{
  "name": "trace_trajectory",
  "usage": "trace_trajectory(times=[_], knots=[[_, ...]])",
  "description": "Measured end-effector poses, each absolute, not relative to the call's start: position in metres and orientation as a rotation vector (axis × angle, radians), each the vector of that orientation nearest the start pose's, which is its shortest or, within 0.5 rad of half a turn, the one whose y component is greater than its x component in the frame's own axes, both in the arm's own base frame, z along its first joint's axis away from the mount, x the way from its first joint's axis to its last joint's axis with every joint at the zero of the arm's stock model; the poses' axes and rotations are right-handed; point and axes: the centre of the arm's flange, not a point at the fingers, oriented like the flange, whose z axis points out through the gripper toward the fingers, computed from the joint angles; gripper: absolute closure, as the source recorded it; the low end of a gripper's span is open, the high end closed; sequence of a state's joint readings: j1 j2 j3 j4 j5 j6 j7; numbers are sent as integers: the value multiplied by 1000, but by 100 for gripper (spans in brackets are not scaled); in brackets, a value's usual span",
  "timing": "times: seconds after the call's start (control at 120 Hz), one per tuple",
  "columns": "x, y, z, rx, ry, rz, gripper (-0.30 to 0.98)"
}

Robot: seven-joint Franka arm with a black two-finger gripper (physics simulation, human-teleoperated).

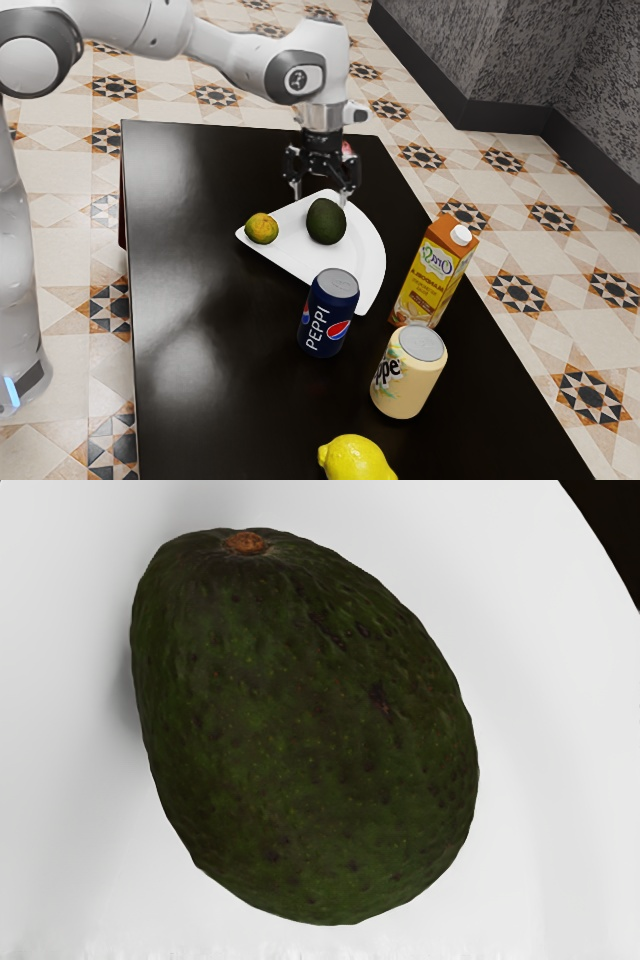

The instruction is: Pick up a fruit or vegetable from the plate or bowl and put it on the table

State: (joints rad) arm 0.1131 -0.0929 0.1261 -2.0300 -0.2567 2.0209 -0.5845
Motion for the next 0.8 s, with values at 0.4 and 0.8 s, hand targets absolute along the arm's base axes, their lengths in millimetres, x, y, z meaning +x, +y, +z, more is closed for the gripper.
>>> trace_trajectory(times=[0.4,0.8], knots=[[521,133,485,-2865,-1841,4,0],[532,144,469,-2789,-1922,45,0]])
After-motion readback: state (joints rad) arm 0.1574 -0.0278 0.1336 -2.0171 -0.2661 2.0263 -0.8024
